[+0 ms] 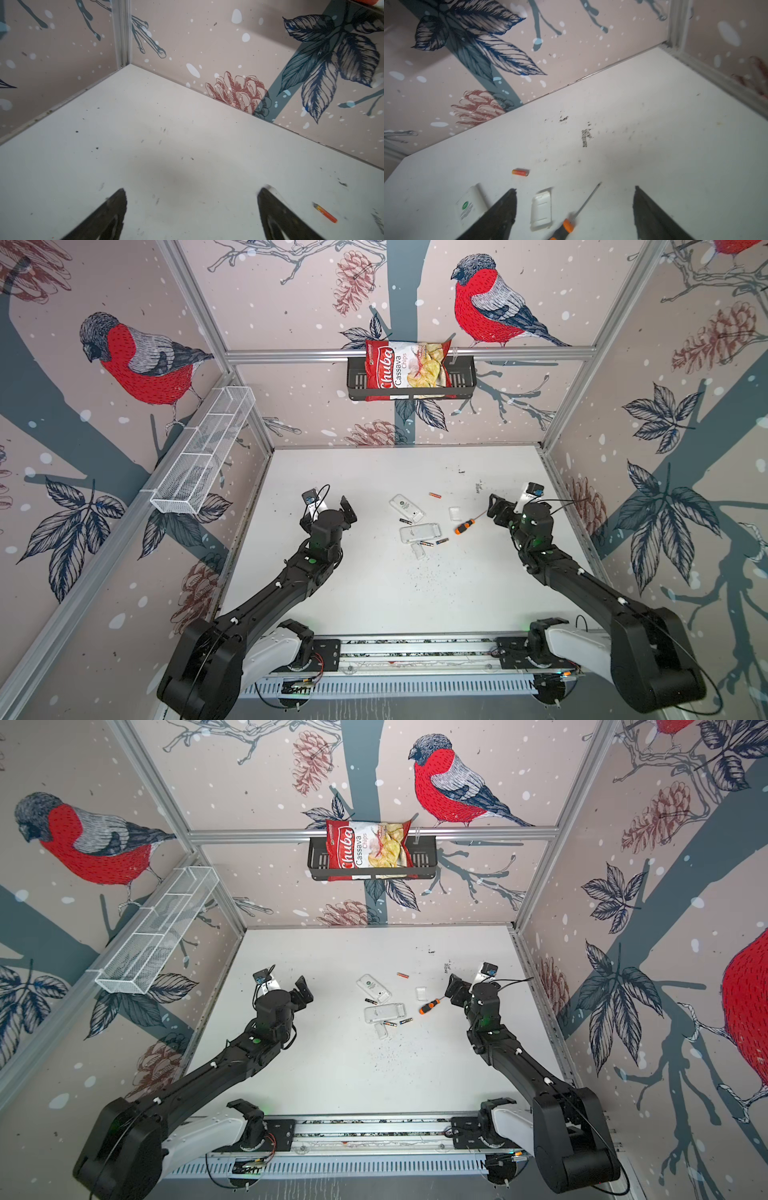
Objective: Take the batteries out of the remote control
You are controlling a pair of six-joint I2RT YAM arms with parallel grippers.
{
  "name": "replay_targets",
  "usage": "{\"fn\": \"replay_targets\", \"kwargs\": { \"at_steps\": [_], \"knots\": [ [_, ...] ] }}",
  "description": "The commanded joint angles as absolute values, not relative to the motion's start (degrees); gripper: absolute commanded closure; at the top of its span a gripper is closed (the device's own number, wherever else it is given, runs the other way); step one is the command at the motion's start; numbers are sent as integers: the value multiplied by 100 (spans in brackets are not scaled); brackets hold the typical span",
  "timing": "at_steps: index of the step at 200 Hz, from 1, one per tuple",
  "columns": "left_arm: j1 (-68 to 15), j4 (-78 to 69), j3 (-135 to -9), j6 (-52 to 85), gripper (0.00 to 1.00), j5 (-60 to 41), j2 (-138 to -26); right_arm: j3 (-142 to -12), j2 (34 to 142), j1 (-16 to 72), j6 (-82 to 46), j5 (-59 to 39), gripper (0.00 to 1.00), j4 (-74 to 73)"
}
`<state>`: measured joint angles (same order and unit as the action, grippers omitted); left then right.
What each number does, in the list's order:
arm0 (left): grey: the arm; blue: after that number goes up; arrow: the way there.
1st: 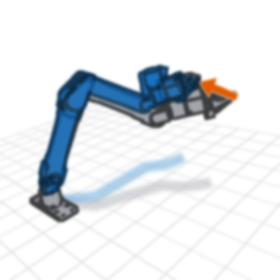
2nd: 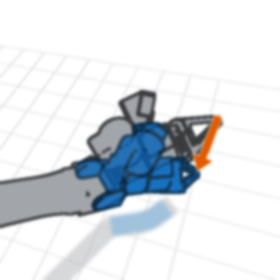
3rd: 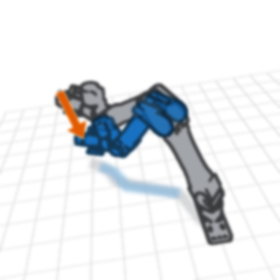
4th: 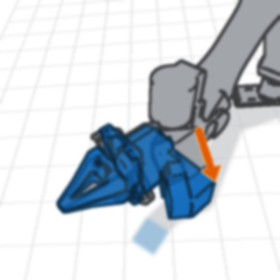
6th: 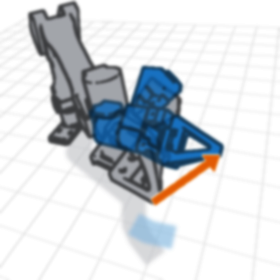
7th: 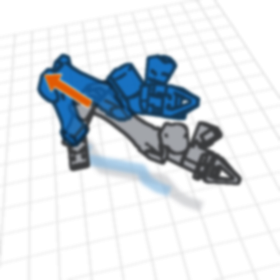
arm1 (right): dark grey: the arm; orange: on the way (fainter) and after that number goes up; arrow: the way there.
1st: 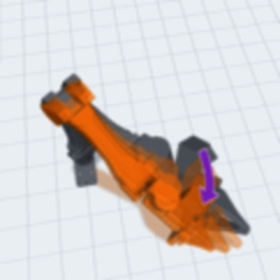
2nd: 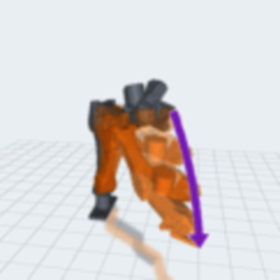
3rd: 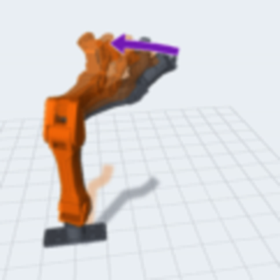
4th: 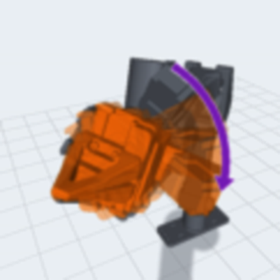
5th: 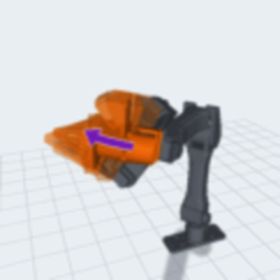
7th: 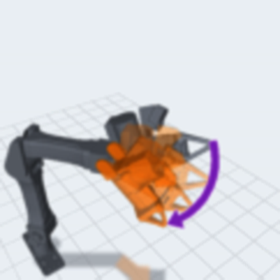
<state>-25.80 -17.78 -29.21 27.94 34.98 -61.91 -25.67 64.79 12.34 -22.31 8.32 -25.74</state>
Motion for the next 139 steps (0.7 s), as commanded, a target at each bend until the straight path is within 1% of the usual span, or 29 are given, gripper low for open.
{"fn": "replay_targets", "kwargs": {
  "at_steps": [1, 21, 45, 59, 78, 92, 111, 125, 139],
  "knots": [
    [-2408, -2054, -3099, 2209, 3, 3999, -6320, -2379, 6389, 1199, -1763, 1417, 1, -3168],
    [-1942, -1987, -3331, 1772, 3, 3781, -6678, -2061, 6319, 1171, -1448, 1899, 1, -3748],
    [-1168, -1991, -3445, 1172, 3, 3040, -7167, -1627, 6335, 1151, -992, 2364, 1, -4568],
    [-789, -2111, -3353, 784, 3, 2758, -7325, -1301, 6416, 1151, -632, 2441, 1, -5212],
    [-396, -2768, -2924, 474, 3, 2409, -7311, -1038, 6690, 1143, -328, 2513, 1, -5909],
    [-223, -3603, -2451, 492, 3, 1903, -7276, -1102, 6991, 1129, -275, 2547, 1, -5959],
    [-195, -4623, -2042, 441, 3, 1215, -7471, -1102, 7509, 1125, -145, 2569, 1, -6324],
    [-197, -4935, -1989, 547, 3, 1177, -7710, -1121, 7712, 1178, -7, 2771, 1, -6601],
    [-203, -5245, -1919, 618, 3, 1202, -7913, -1051, 7796, 1160, 113, 2693, 1, -6858]
  ]
}}
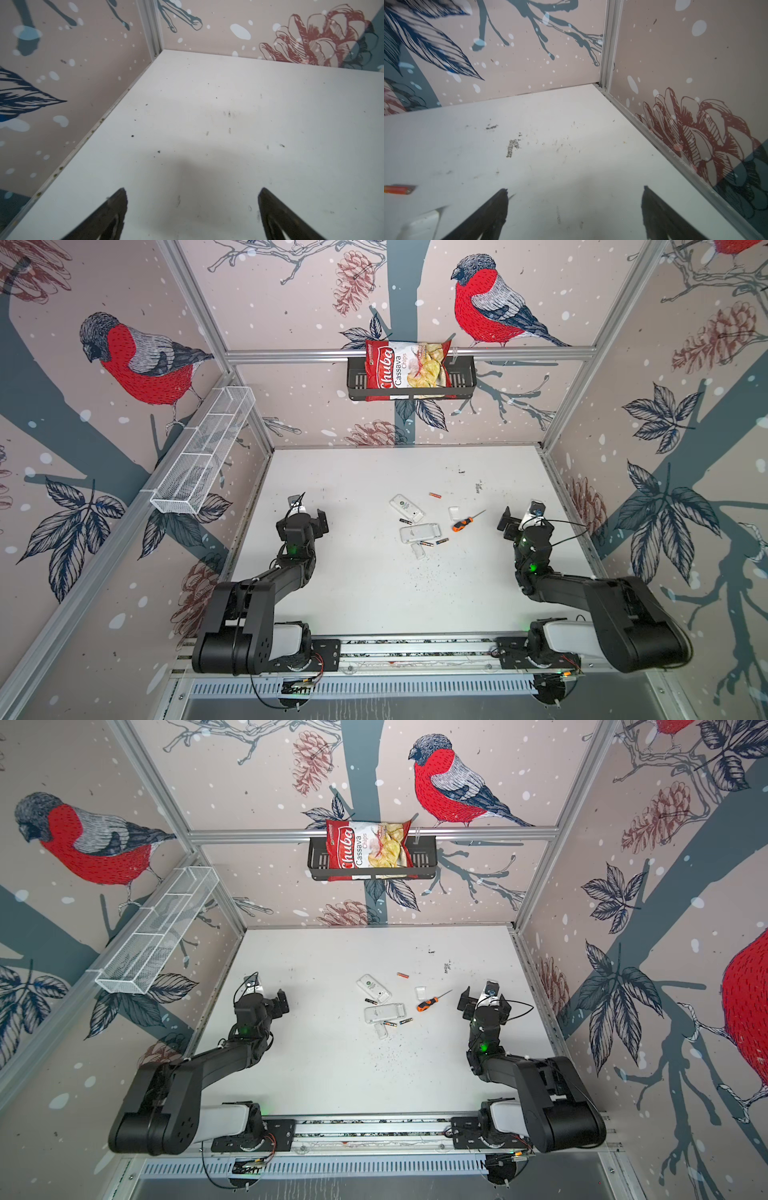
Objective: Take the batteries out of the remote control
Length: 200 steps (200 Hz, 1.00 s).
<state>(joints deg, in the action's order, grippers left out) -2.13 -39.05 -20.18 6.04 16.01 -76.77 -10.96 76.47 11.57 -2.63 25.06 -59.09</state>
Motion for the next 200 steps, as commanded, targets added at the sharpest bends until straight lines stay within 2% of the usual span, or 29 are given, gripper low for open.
{"fn": "replay_targets", "kwargs": {
  "at_steps": [1, 39, 59, 96, 111, 131, 148, 165, 200],
  "knots": [
    [-207, -5251, -1913, 612, 3, 1194, -7925, -1035, 7800, 1160, 118, 2700, 1, -6905],
    [-210, -5863, -1703, 405, 3, 1511, -8002, -603, 8145, 892, -80, 2527, 1, -8048],
    [-198, -7122, -1136, 402, 3, 1726, -8117, -361, 8367, 753, -265, 2444, 1, -8635],
    [-228, -9402, -426, 324, 3, 1897, -9070, -152, 8463, 703, -253, 2291, 1, -9110],
    [-248, -8993, -492, 296, 3, 1779, -8910, -136, 8533, 728, -179, 2188, 1, -9189],
    [-401, -9182, -501, -287, 3, 893, -9025, -283, 8604, 904, 84, 2180, 1, -8978],
    [-778, -9219, -537, -588, 3, 1429, -9076, -156, 8671, 976, 154, 2230, 1, -9334],
    [-777, -9206, -553, -581, 3, 1442, -9089, -105, 8710, 1020, 193, 2297, 1, -9475],
    [-379, -7903, -1142, -165, 3, 1081, -8965, -350, 8611, 907, 96, 2123, 1, -8843]
  ]
}}
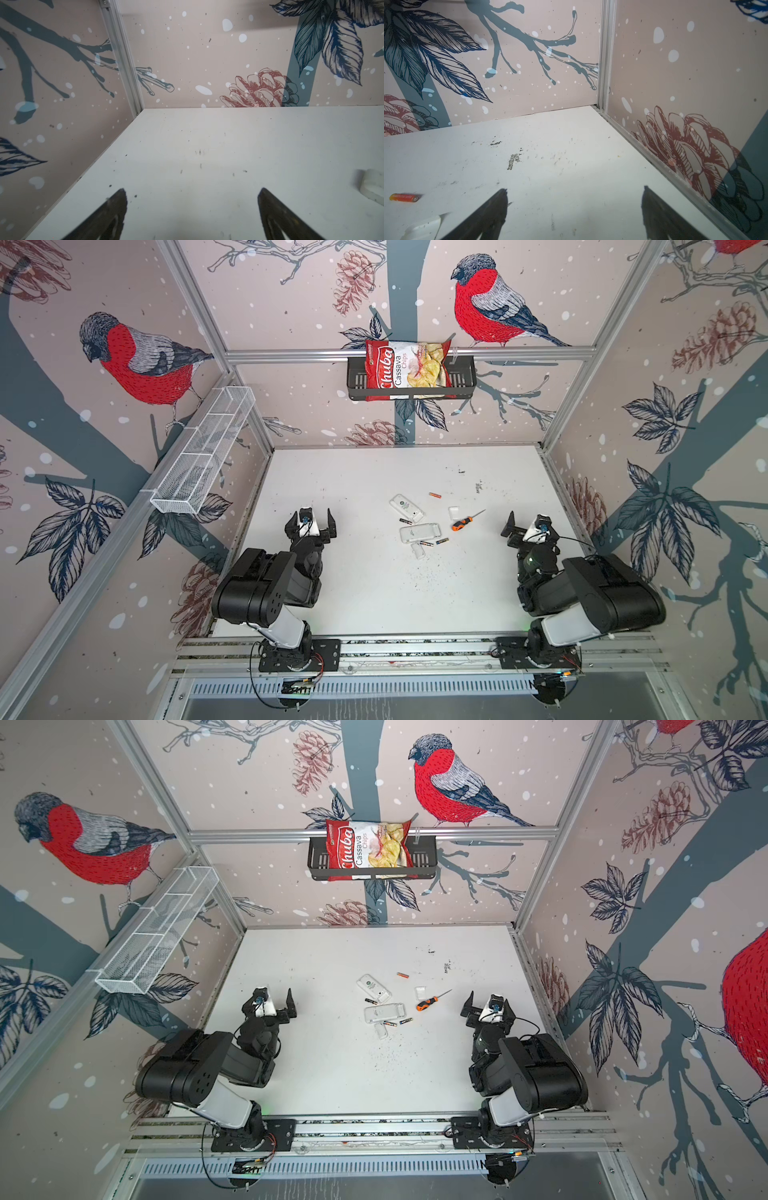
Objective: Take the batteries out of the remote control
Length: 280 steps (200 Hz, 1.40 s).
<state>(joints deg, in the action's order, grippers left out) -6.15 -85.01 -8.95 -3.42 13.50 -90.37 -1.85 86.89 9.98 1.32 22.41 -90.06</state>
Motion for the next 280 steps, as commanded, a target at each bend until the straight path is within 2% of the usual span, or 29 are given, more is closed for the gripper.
{"fn": "replay_targets", "kwargs": {
  "at_steps": [1, 29, 45, 280],
  "knots": [
    [-370, -7893, -1151, -162, 3, 1068, -8960, -360, 8608, 898, 87, 2107, 1, -8812],
    [-352, -7840, -1185, -26, 3, 1352, -8965, -936, 8630, 653, -162, 1995, 1, -7714],
    [-352, -7744, -1224, 131, 3, 1779, -8956, -1386, 8636, 213, -479, 1276, 1, -6821],
    [-403, -7737, -1241, 75, 3, 1844, -8974, -1336, 8622, 238, -459, 1329, 1, -6917]
  ]
}}
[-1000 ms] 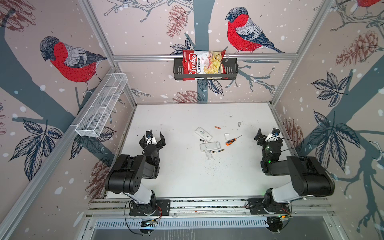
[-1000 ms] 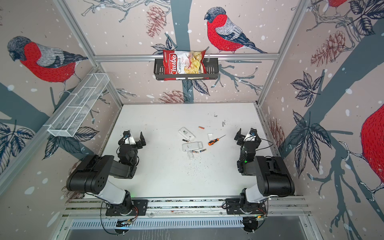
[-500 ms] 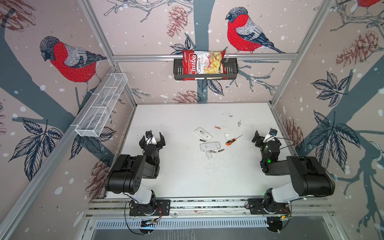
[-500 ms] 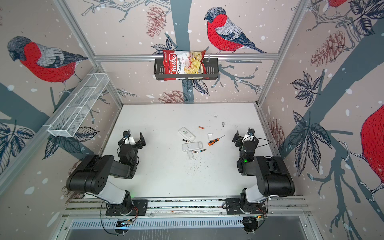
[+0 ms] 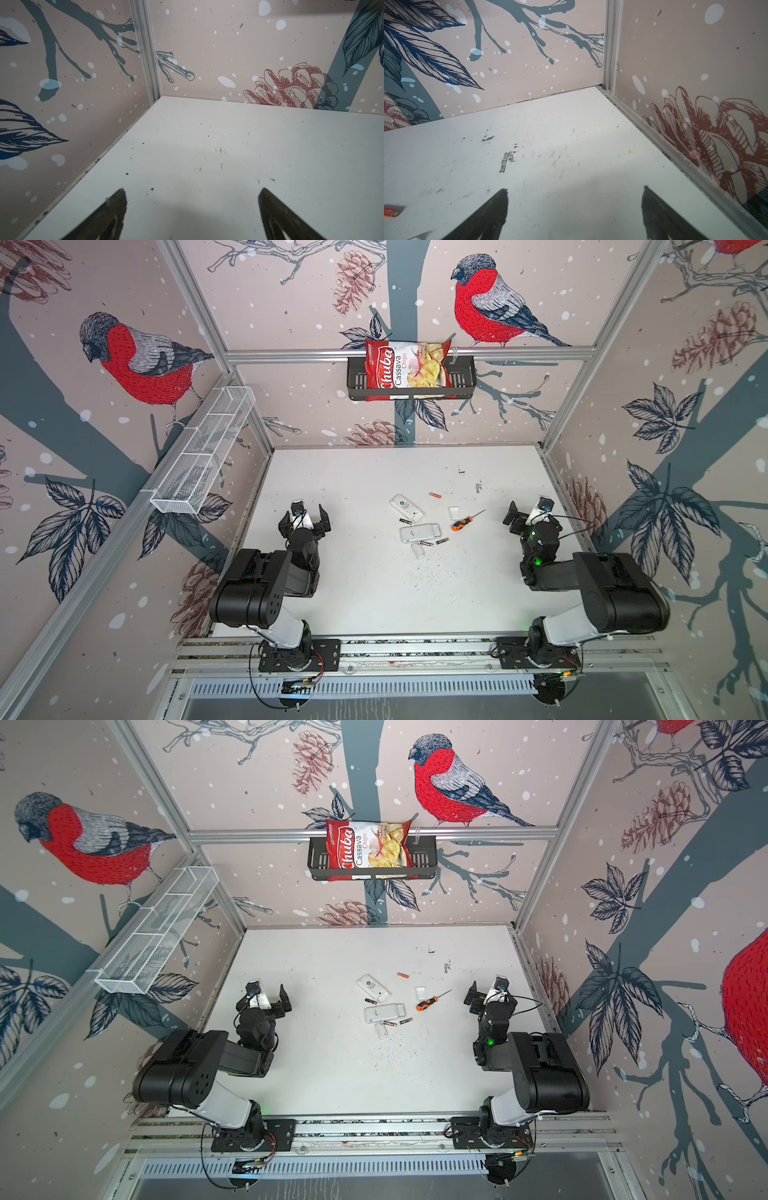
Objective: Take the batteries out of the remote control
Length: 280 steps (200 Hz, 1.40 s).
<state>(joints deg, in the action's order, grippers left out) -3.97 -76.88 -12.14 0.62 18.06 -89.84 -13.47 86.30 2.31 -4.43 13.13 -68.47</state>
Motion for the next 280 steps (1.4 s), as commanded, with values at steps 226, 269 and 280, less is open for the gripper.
{"fn": "replay_targets", "kwargs": {
  "at_steps": [226, 269, 280],
  "knots": [
    [-409, -7736, -1248, 72, 2, 1844, -8974, -1318, 8622, 275, -448, 1415, 1, -6951],
    [-402, -7713, -1260, 79, 2, 1840, -8977, -1323, 8619, 280, -448, 1415, 1, -6948],
    [-404, -7708, -1265, 79, 2, 1845, -8974, -1320, 8618, 273, -448, 1415, 1, -6944]
  ]
}}
